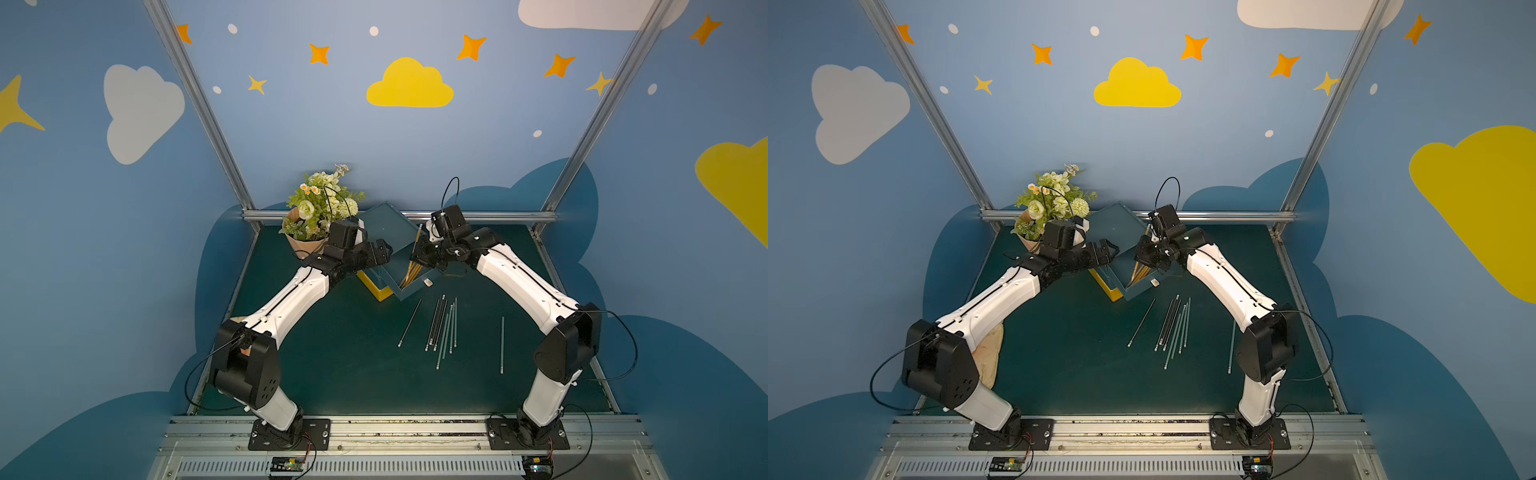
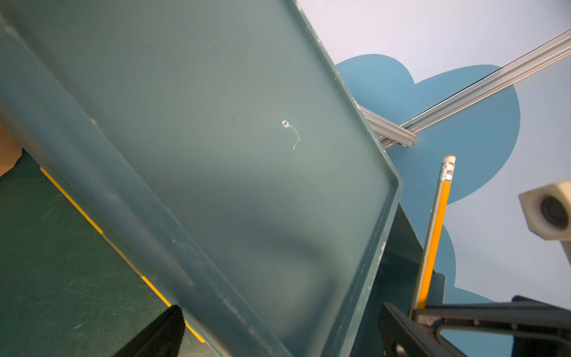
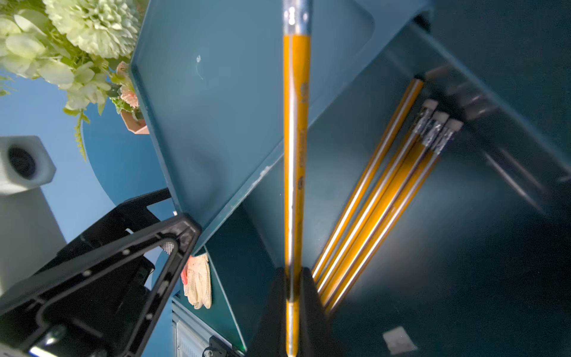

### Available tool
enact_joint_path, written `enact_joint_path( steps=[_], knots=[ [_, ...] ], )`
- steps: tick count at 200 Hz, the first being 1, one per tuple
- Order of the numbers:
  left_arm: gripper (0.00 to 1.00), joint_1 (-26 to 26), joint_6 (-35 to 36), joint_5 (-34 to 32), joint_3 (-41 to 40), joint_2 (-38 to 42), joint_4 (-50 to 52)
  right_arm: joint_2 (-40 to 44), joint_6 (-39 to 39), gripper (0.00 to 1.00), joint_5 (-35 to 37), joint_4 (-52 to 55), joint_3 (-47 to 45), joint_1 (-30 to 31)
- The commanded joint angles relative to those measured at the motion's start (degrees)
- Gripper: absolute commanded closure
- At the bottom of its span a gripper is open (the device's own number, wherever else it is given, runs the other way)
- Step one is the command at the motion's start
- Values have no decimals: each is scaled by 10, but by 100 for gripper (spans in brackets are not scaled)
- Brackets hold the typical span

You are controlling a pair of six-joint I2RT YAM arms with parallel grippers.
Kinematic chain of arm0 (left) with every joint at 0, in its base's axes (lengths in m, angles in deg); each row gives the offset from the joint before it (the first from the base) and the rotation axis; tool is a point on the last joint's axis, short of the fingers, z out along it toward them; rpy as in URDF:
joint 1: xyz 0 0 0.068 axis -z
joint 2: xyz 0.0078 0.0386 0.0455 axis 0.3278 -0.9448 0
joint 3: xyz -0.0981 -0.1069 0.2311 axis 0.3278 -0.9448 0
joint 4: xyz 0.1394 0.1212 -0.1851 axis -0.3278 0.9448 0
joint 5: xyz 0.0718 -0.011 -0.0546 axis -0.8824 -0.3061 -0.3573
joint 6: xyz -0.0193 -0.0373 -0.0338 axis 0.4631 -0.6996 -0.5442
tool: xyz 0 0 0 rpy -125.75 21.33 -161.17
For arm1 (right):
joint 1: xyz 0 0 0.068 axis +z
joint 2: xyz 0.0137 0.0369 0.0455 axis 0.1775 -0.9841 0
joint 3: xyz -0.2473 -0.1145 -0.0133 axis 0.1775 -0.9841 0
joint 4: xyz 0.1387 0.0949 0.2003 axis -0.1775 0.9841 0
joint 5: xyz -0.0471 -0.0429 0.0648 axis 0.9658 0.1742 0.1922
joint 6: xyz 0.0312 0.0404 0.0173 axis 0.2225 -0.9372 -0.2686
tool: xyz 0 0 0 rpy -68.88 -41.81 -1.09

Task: Please place the pencils in the drawer according to their color
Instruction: Place the pencil in the drawer.

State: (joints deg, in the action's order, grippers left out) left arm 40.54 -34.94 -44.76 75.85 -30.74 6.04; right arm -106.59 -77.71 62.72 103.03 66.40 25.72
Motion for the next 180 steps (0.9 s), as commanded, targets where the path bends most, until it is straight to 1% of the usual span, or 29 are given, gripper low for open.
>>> enact_joint_path(
  steps=[1, 34, 55, 68, 82, 95, 138, 180],
  knots=[
    [0, -1, 9, -2, 5, 17, 3, -5, -11, 100, -5, -16, -2, 12],
    [0, -1, 6, -3, 3, 19, 2, -6, -18, 100, -11, -17, -11, 19],
    [0, -2, 4, -5, 3, 21, 2, -3, -19, 93, -13, -20, -17, 22],
    [0, -2, 4, -6, 3, 22, 0, -2, -18, 87, -13, -20, -18, 23],
    [0, -2, 4, -6, 4, 22, 1, 1, -17, 78, -14, -20, -17, 23],
    [0, -2, 4, -6, 6, 22, 1, 4, -17, 75, -13, -19, -16, 23],
    [0, -2, 7, -8, 12, 20, 3, 25, -15, 72, -17, -19, -11, 19],
    [0, -8, 16, -22, 25, 21, 7, 77, -5, 71, -14, -16, -30, 7]
  ],
)
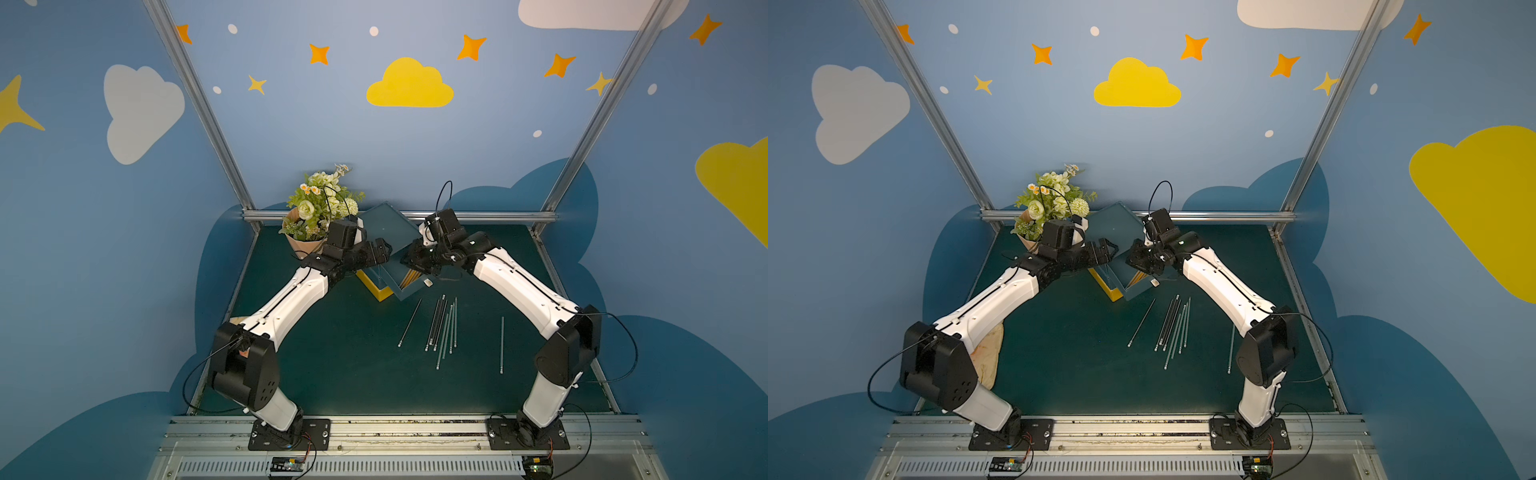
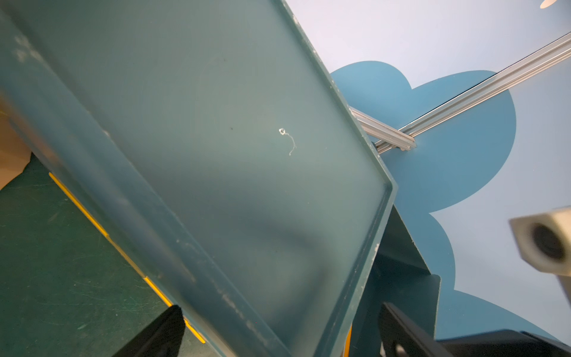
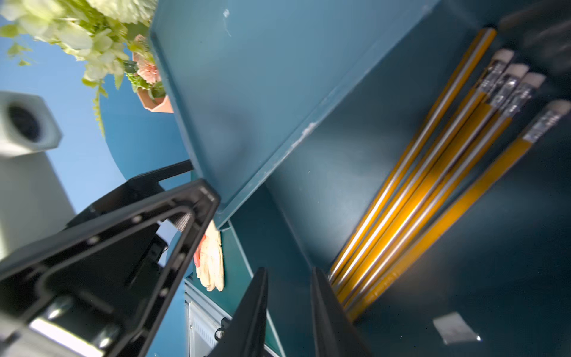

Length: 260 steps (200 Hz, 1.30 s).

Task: Please place the pencils in the drawer according to their color
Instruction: Place the pencil in the drawer, then close the drawer in the storage box.

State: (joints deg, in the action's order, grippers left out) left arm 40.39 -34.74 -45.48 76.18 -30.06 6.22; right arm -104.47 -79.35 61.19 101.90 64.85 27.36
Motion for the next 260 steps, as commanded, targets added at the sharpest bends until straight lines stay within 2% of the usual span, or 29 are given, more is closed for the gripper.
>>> enact_joint_path(
  steps=[1, 26, 58, 82, 111, 178, 260],
  knots=[
    [0, -7, 14, -15, 22, 14, 5, 57, 12, 71, 2, -4, -16, -10],
    [0, -19, 19, -20, 30, 16, 9, 105, 13, 70, 8, -10, -68, -24],
    [0, -36, 23, -27, 40, 13, 14, 176, -2, 72, 18, -59, -188, -44],
    [0, -45, 29, -27, 51, 2, 22, 217, -14, 84, 25, -109, -278, -57],
    [0, -48, 40, -28, 58, -13, 27, 222, -25, 100, 25, -140, -327, -67],
    [0, -42, 43, -22, 49, -43, 36, 140, -41, 100, -3, -182, -283, -67],
    [0, -27, 38, -24, 15, -41, 28, 4, -70, 100, -17, -213, -138, -46]
  ],
)
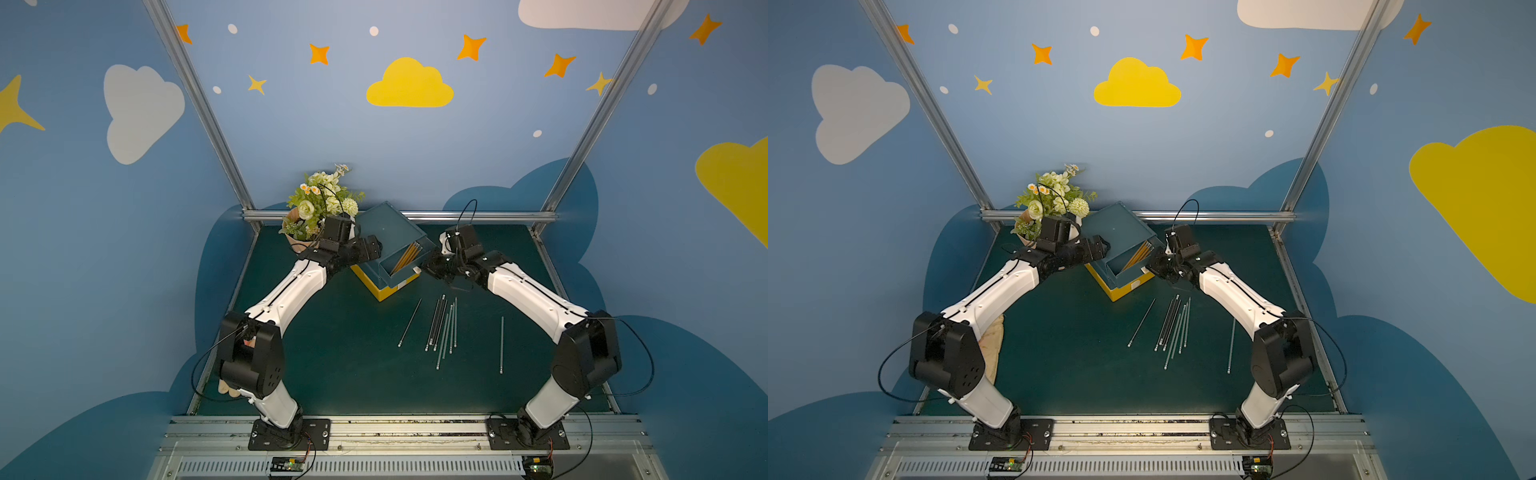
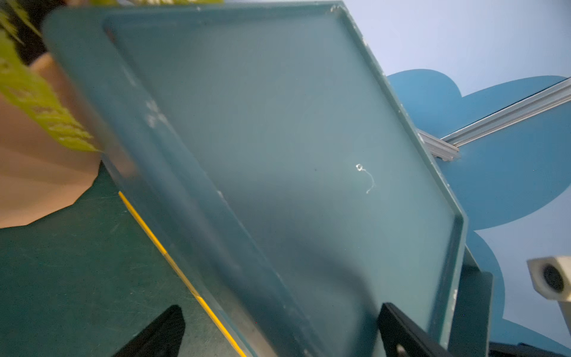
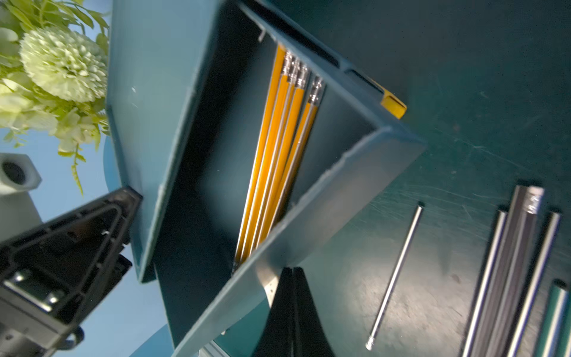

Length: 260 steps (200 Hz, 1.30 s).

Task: Please place the pencils in the drawer according to their color
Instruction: Close the drawer in the storage box, then open the drawer in the storage box.

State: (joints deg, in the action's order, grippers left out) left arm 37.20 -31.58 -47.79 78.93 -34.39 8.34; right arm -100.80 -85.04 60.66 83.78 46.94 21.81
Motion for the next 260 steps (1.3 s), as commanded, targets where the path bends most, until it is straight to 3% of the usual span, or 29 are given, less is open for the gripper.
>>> enact_joint_path(
  steps=[1, 58, 139, 174, 199, 211, 260],
  knots=[
    [0, 5, 6, -1, -13, 2, 7, -34, -14, 100, -12, -32, 43, 9],
    [0, 9, 4, -6, -26, 12, 4, -93, -44, 100, -16, -64, 81, 21],
    [0, 9, 1, -4, -33, 17, -3, -97, -71, 100, -36, -129, 52, 18],
    [0, 9, 1, -3, -35, 19, -4, -53, -68, 100, -37, -139, 2, 13],
    [0, 9, 2, -2, -35, 21, -5, -2, -64, 74, -33, -141, -65, 3],
    [0, 9, 3, -1, -35, 22, -5, 20, -69, 66, -33, -148, -101, -3],
    [0, 9, 2, -1, -38, 27, -8, 17, -120, 59, -81, -269, -209, -15]
  ],
)
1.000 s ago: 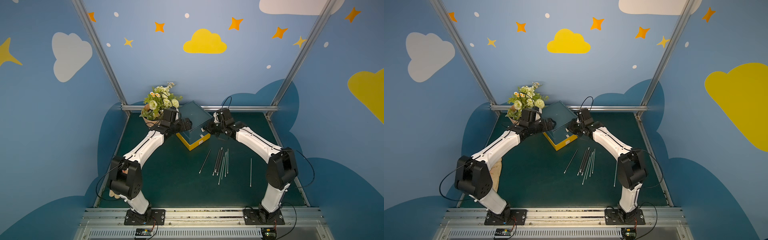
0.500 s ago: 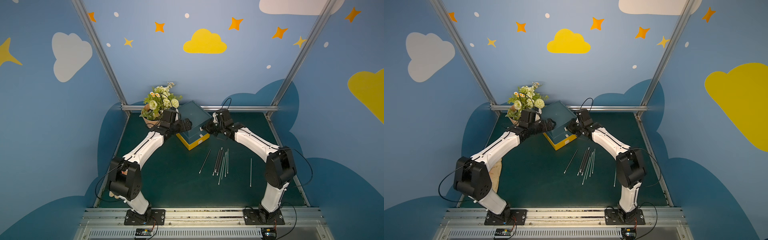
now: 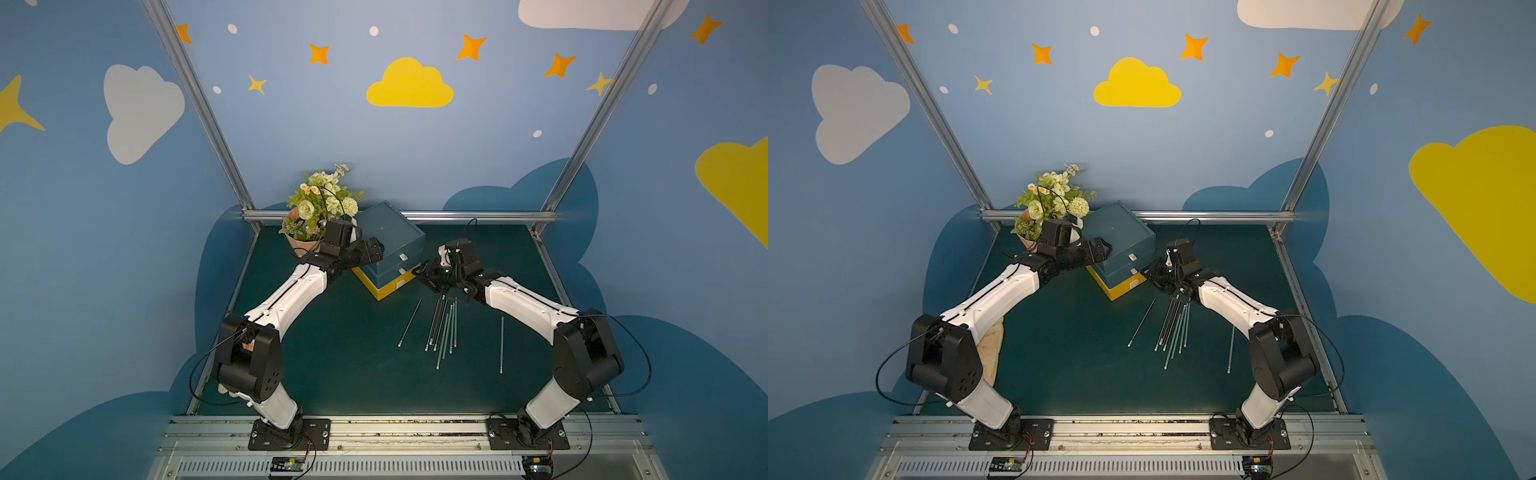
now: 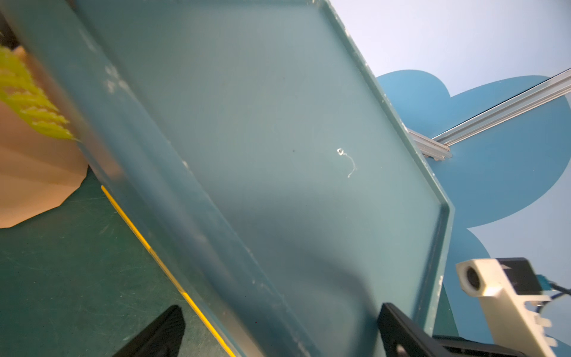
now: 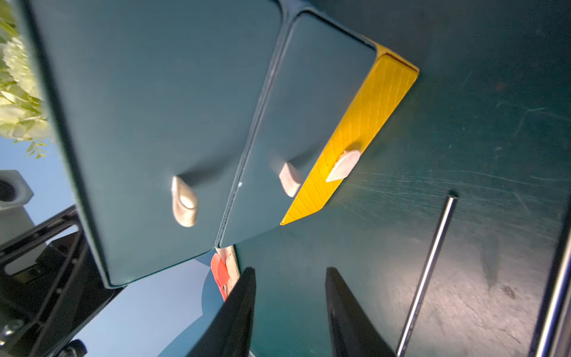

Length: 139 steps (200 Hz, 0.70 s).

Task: Please place the pencils in the drawer according to their color
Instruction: Open the drawer in the storage box.

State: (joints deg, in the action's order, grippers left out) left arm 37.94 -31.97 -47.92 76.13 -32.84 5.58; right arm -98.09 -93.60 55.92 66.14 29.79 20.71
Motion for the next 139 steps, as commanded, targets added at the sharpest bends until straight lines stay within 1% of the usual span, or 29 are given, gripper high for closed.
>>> enact_joint_path(
  steps=[1, 24, 51, 96, 139],
  knots=[
    [0, 2, 6, 0, -10, 12, 20, -12, -37, 59, -35, -96, -39, -4],
    [0, 2, 5, -1, -12, 12, 20, -42, -61, 57, -50, -171, -55, -4],
    [0, 2, 5, -1, -12, 12, 22, -70, -73, 56, -54, -222, -52, -4],
    [0, 3, 5, -1, -12, 12, 25, -107, -94, 57, -56, -249, -33, -4],
    [0, 4, 5, -1, -12, 10, 26, -131, -102, 59, -55, -251, -5, -3]
  ],
)
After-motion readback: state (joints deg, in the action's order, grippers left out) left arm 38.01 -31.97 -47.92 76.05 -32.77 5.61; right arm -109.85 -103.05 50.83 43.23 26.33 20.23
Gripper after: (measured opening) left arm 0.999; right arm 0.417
